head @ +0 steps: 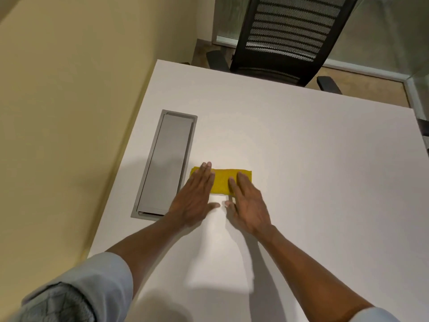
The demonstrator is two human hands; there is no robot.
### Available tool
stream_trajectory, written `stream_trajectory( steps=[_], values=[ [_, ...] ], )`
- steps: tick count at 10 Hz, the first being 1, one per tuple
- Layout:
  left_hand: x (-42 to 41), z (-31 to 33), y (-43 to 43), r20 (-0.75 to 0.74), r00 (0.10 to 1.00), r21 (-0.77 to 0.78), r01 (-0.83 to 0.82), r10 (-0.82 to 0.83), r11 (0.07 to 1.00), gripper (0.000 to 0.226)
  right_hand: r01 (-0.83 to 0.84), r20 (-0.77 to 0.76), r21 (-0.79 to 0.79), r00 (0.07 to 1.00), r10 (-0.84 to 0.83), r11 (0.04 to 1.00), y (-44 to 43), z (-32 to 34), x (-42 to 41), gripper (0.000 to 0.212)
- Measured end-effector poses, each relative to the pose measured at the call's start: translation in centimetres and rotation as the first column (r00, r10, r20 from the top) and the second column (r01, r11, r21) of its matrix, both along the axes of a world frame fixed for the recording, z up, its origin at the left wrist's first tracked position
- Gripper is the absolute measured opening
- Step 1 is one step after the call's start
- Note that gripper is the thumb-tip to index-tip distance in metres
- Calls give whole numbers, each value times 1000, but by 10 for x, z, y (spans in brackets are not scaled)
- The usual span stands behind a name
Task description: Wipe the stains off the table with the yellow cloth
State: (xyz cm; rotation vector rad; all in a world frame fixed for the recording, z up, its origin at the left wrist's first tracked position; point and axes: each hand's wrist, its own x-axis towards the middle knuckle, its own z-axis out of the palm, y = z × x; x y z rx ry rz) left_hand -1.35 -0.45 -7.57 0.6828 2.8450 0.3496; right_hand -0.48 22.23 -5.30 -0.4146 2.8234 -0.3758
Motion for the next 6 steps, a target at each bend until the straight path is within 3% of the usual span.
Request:
stream_trajectory(
  steps=[1, 3, 4, 6],
  values=[
    [3, -12, 2, 121, 992, -60, -36, 43, 998, 118, 17, 88, 75, 996, -23, 997, -3, -14, 5, 87],
    [-5, -28, -13, 139, 990, -215, 30, 0, 976, 119, -60, 158, 65, 986, 49, 996, 8, -19, 4, 95],
    [-7, -19, -10, 164, 987, -234, 33, 6, 972, 121, -45, 177, 30, 984, 39, 999, 13, -5, -3, 87],
    [-1, 14, 2, 80, 997, -243, 36, -17, 969, 121, 86, 35, 26, 996, -87, 996, 50, 33, 11, 72]
  ],
)
